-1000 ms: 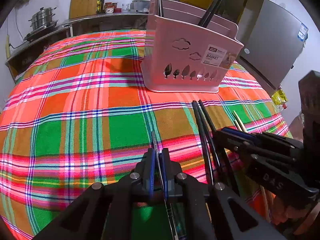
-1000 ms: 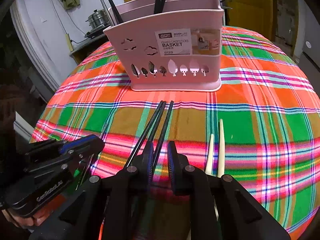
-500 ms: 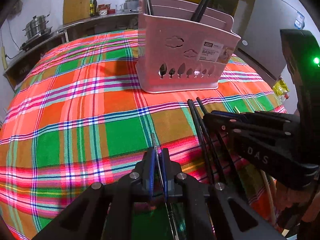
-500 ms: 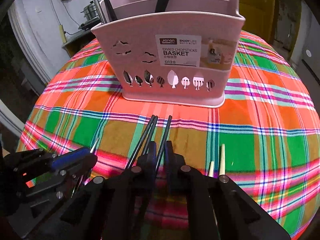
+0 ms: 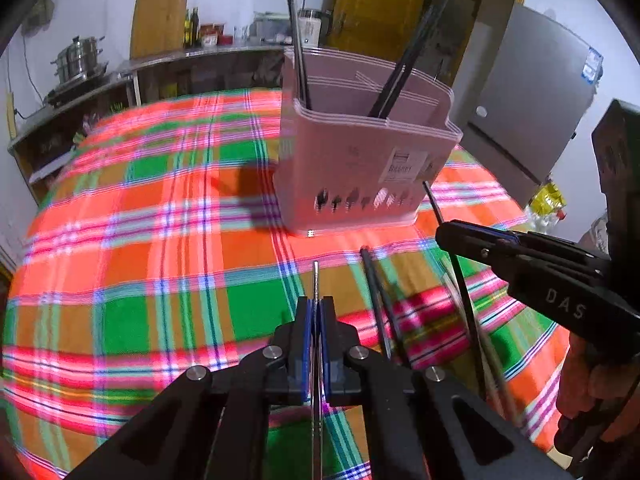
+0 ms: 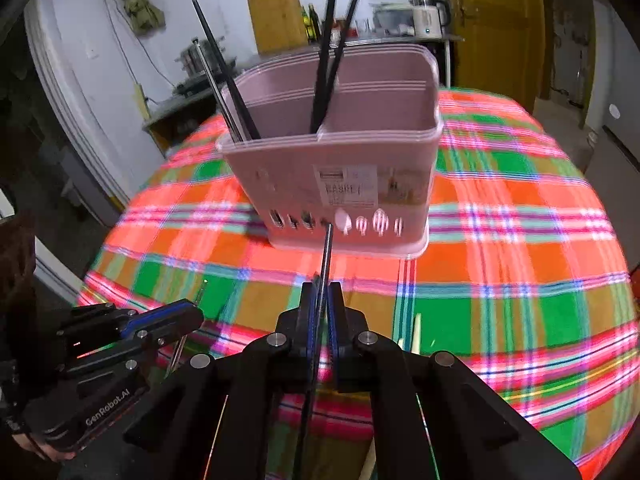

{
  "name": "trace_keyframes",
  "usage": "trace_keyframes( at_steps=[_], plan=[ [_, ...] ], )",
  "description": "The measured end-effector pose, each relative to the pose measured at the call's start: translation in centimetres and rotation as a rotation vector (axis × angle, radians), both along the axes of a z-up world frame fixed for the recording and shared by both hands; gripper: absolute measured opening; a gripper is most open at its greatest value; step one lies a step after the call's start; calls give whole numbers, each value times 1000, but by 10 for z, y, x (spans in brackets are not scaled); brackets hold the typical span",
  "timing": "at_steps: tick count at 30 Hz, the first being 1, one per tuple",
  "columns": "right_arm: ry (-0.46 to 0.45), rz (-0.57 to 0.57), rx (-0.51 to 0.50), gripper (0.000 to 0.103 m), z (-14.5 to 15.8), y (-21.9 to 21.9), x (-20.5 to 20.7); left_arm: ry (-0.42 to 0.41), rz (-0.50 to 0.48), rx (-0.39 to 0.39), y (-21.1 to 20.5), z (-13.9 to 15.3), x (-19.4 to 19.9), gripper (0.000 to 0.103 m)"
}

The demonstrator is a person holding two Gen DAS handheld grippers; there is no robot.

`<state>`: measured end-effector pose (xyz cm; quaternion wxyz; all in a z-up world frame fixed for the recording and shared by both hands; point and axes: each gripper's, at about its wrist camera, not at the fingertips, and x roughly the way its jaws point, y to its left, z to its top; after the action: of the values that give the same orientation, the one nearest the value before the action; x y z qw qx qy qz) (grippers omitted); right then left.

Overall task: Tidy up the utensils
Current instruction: 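Lift both held chopsticks and carry them over the pink basket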

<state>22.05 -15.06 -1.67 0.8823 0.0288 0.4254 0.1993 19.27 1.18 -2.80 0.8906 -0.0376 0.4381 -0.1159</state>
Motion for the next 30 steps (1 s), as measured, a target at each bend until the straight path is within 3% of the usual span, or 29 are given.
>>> trace_keyframes(
  at_steps=[9, 16, 30],
  plan=[
    [-142, -2, 45, 5, 62, -8, -17, -121, -6, -15, 5, 60, -11, 4],
    [-215, -8, 55, 5, 90, -13, -31, -179, -9, -21, 7, 90, -18, 4],
    [-249, -15, 45, 5, 99, -25, -53, -162, -22, -28, 6, 85, -30, 4]
  ],
)
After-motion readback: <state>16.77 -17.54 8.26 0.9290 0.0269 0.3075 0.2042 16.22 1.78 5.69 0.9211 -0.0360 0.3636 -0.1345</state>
